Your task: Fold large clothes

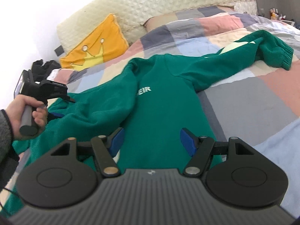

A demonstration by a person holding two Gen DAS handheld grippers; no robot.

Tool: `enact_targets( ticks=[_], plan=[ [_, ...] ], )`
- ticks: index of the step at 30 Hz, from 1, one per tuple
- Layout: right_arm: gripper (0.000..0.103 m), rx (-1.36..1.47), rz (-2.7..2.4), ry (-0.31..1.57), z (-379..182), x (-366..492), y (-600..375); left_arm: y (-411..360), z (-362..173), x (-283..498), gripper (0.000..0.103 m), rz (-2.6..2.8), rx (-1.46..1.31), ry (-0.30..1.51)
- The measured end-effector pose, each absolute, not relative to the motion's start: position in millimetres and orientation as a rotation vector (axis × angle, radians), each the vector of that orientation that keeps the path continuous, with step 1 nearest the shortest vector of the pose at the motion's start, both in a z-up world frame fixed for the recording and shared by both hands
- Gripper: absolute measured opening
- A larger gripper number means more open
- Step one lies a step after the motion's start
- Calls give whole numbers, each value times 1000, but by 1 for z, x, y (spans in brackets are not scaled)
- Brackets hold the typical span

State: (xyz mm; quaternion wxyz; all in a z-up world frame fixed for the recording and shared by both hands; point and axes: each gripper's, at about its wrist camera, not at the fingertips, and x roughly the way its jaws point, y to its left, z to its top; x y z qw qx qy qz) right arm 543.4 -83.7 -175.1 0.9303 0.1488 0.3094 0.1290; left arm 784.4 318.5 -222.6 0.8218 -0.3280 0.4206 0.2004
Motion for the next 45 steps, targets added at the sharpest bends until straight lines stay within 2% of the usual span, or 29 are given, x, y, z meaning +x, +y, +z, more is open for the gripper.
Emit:
enact_targets(
  ticks=[4, 6, 8, 10, 13, 16, 22, 27, 29, 38, 45],
  plan=[
    [68, 346, 247, 665, -186, 552, -86, 330, -243, 815, 64, 412, -726, 847],
    [68, 353, 237, 661, -188, 553, -85, 333, -250, 831, 52, 397, -704, 846],
    [69, 336, 213, 648, -190, 555, -81, 330, -253, 845, 31, 382, -654, 855],
    [68, 337, 203, 651, -192, 558, -80, 328, -248, 856, 18, 372, -599, 853],
    [68, 341, 194, 641, -192, 559, -79, 336, -231, 870, 13, 376, -576, 810],
    [68, 335, 185, 637, -194, 560, -78, 341, -224, 888, 13, 422, -473, 789],
    [68, 323, 180, 640, -196, 564, -77, 338, -241, 896, 17, 418, -440, 811],
    [68, 300, 191, 630, -194, 562, -73, 335, -230, 879, 38, 397, -449, 847],
    [68, 297, 197, 628, -193, 561, -73, 328, -217, 866, 54, 381, -420, 851],
    [68, 290, 234, 600, -184, 551, -74, 266, -162, 785, 54, 262, -312, 855],
    [68, 294, 251, 567, -170, 539, -81, 206, -154, 714, 54, 136, -236, 846]
  ],
)
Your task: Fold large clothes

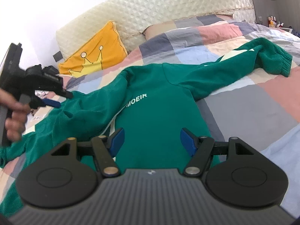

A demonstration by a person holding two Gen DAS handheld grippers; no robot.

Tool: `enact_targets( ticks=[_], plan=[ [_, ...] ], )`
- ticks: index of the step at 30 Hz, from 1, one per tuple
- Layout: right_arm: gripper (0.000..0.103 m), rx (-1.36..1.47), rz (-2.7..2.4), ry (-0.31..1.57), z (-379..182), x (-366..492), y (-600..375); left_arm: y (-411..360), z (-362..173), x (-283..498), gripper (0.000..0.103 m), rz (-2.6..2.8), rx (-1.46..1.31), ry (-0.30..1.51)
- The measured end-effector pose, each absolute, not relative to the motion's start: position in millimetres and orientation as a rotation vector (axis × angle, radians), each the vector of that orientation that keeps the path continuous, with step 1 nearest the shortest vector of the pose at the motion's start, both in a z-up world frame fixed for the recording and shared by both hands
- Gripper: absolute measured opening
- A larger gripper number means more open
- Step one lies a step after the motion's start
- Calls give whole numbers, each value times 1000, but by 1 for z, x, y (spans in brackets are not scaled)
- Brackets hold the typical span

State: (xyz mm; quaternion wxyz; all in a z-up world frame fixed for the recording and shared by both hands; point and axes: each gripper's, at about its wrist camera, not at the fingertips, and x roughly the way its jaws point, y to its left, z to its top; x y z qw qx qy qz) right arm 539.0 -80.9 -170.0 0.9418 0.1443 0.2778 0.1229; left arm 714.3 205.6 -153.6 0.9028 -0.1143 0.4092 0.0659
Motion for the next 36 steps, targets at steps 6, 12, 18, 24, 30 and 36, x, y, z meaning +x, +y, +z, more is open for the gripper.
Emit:
enact_targets(
  ticks=[6, 12, 18, 24, 30, 36],
  plan=[
    [68, 309, 249, 540, -161, 532, -90, 171, -188, 688, 54, 134, -171, 905],
    [68, 316, 242, 536, -163, 533, -97, 173, -232, 688, 54, 210, -176, 961],
    [68, 312, 260, 533, -163, 535, -97, 181, -225, 686, 54, 218, -221, 947],
    [68, 298, 272, 533, -164, 534, -94, 176, -181, 671, 54, 195, -257, 924],
    [68, 262, 266, 511, -158, 524, -93, 147, -134, 622, 54, 125, -134, 820],
    [69, 229, 259, 479, -150, 511, -99, 123, -112, 563, 54, 108, -32, 702]
  ],
)
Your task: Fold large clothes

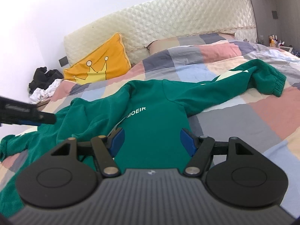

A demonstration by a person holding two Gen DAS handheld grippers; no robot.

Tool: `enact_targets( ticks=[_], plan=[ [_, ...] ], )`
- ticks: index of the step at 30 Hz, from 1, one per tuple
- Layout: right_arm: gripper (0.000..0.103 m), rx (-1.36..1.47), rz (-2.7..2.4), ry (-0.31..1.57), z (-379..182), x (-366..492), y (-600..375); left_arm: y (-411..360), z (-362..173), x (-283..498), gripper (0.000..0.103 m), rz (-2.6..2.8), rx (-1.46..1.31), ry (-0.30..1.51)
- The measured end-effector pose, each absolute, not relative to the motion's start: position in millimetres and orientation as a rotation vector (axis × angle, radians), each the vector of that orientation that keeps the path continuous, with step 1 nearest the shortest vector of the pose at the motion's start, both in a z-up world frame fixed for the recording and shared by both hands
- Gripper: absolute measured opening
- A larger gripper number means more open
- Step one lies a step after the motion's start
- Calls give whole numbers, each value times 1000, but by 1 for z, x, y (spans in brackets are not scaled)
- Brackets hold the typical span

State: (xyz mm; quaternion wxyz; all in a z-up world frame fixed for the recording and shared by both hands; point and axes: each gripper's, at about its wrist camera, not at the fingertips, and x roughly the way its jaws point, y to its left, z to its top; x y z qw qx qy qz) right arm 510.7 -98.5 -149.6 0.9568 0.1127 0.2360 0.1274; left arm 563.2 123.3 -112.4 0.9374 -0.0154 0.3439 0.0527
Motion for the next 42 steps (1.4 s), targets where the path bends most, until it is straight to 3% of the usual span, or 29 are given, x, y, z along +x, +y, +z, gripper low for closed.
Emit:
enact_targets(
  ticks=[7, 16, 28, 36, 42],
  plan=[
    [69, 200, 236, 433, -132, 488, -110, 105, -106, 489, 54, 85, 9, 624],
    [69, 225, 183, 435, -119, 487, -129, 100, -137, 431, 54, 48, -80, 604],
    [68, 353, -16, 630, -182, 602, -165, 116, -166, 427, 54, 74, -162, 635],
    [68, 348, -1, 588, -204, 641, -186, 126, -181, 438, 54, 115, -206, 666],
    [69, 521, 51, 598, -227, 678, -217, 135, -197, 454, 54, 131, -263, 707]
  ],
)
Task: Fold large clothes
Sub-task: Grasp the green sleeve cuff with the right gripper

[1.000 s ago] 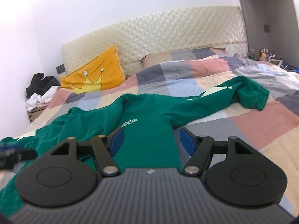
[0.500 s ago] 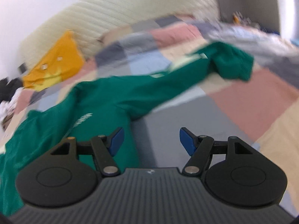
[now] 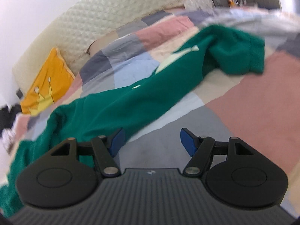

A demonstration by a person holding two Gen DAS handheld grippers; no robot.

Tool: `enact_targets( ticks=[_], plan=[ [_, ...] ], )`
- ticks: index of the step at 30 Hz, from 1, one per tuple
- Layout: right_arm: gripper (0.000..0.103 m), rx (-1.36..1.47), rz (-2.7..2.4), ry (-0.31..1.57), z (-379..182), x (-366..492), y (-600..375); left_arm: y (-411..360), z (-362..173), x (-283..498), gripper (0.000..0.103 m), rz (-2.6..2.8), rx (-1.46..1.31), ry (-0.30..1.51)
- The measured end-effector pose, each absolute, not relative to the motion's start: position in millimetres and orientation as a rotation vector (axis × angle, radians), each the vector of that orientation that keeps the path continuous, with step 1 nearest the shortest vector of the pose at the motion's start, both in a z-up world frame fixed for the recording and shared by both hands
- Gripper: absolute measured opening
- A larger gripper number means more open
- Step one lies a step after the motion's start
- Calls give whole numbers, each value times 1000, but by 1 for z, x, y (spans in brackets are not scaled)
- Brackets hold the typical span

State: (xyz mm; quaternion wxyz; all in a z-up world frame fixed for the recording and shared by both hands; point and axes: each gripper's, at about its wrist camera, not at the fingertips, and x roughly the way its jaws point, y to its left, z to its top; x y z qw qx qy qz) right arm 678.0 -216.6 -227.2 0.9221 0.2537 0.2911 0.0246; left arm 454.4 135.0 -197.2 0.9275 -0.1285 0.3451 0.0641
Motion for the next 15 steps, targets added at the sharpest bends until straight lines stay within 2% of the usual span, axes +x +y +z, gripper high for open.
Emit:
enact_targets(
  ticks=[2, 3, 15],
  plan=[
    [83, 577, 47, 612, -239, 691, -223, 135, -203, 459, 54, 138, -255, 718],
    [85, 596, 36, 605, -242, 695, -226, 135, -205, 461, 54, 140, -250, 723],
    [86, 878, 9, 438, -283, 767, -302, 143, -238, 484, 54, 158, -272, 813]
  ],
)
